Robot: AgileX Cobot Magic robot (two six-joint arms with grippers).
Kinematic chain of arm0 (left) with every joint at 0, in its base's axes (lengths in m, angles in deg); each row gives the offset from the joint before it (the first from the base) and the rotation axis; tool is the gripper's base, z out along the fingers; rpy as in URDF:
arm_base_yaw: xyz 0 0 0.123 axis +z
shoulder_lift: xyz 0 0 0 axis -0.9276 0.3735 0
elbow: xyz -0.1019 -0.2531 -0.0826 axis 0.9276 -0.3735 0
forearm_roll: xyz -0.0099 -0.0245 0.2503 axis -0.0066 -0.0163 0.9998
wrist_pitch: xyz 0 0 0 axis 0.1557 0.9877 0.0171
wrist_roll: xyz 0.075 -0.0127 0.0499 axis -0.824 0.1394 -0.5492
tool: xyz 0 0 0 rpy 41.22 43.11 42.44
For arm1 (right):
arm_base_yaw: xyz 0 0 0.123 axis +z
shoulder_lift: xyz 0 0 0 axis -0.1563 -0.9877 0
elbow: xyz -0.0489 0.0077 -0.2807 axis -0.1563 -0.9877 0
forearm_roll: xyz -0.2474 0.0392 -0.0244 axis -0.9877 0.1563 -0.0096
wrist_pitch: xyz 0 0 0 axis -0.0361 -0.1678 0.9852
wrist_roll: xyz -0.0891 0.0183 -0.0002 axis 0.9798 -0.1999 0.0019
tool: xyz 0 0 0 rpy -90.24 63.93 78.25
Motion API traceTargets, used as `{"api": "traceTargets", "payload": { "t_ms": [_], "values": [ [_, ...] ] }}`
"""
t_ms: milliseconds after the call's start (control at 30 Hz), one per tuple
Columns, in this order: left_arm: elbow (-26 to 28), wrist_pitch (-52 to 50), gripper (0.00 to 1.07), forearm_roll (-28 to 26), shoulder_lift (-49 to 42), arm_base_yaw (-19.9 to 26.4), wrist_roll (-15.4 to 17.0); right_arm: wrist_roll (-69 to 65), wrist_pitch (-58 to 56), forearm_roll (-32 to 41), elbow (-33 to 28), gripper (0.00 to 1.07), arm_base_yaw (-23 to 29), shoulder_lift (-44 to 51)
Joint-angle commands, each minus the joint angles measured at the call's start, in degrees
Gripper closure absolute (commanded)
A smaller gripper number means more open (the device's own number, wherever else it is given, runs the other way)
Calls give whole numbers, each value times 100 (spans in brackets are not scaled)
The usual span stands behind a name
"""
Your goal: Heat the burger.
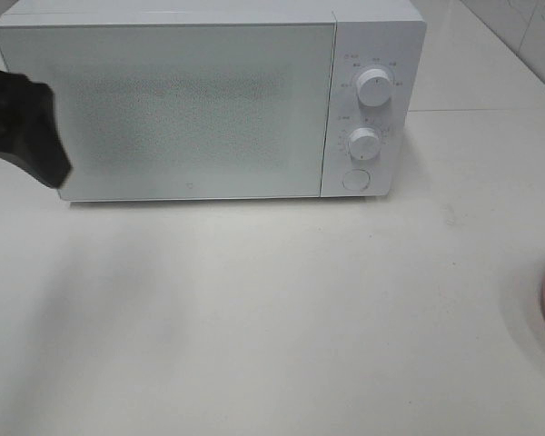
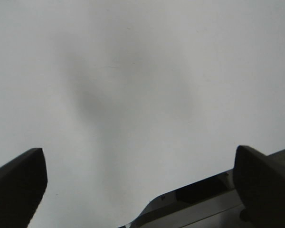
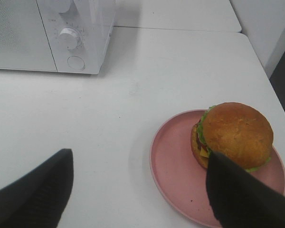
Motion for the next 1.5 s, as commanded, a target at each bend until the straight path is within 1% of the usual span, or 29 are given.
{"api": "traceTargets", "payload": {
  "t_ms": [33,67,133,167,200,233,267,300,333,367,400,433,467,500,533,567,600,633,667,733,800,833,867,900,967,1367,1433,1467,1500],
  "values": [
    [-57,338,7,-52,-498,917,-246,40,-6,23,-11,32,-34,155],
    [-57,338,7,-52,-498,917,-246,40,-6,23,-11,32,-34,155],
    [-309,464,7,-57,-917,1421,-235,40,-6,23,-11,32,-34,155],
    [-309,464,7,-57,-917,1421,-235,40,-6,23,-11,32,-34,155],
    [-550,435,7,-57,-1215,1599,-235,40,-6,23,-11,32,-34,155],
    [-682,401,7,-46,-1358,1650,-235,40,-6,23,-11,32,-34,155],
    [-682,401,7,-46,-1358,1650,-235,40,-6,23,-11,32,-34,155],
    [-1031,275,7,-6,-1719,1713,-235,40,-6,23,-11,32,-34,155],
    [-1186,212,7,6,-1896,1713,-235,40,-6,23,-11,32,-34,155],
    [-1186,212,7,6,-1896,1713,-235,40,-6,23,-11,32,-34,155],
    [-1558,103,7,6,-2223,1713,-241,40,-6,23,-11,32,-34,155],
    [-1742,57,7,6,-2406,1713,-241,40,-6,23,-11,32,-34,155],
    [-1742,57,7,6,-2406,1713,-241,40,-6,23,-11,32,-34,155],
    [-2045,-29,7,23,-2739,1713,-241,40,-6,23,-11,32,-34,155],
    [-2045,-29,7,23,-2739,1713,-241,40,-6,23,-11,32,-34,155],
    [-2338,-92,7,46,-3060,1713,-246,40,-6,23,-11,32,-34,155],
    [-2481,-97,7,46,-3237,1713,-246,40,-6,23,-11,32,-34,155],
    [-2481,-97,7,46,-3237,1713,-246,40,-6,23,-11,32,-34,155],
    [-2767,-92,7,52,-3610,1713,-246,40,-6,23,-11,32,-34,155],
    [-2911,-92,7,57,-3799,1713,-246,40,-6,23,-11,32,-34,155],
    [-3272,-138,7,80,-4309,1713,-235,40,-6,23,-11,32,-34,155],
    [-3272,-138,7,80,-4309,1713,-235,40,-6,23,-11,32,-34,155],
    [-3426,-252,7,80,-4601,1713,-235,40,-6,23,-11,32,-34,155],
    [-3426,-252,7,80,-4601,1713,-235,40,-6,23,-11,32,-34,155],
    [-3621,-286,7,80,-4973,1713,-206,40,-6,23,-11,32,-34,155],
    [-3644,-264,7,183,-5730,1713,-195,40,-6,23,-11,32,-34,155],
    [-3644,-264,7,178,-6096,1713,-195,40,-6,23,-11,32,-34,155],
    [-3644,-264,7,178,-6096,1713,-195,40,-6,23,-11,32,-34,155],
    [-3644,-264,7,160,-6406,1713,-223,34,-6,23,-11,32,-34,155]
  ]
}}
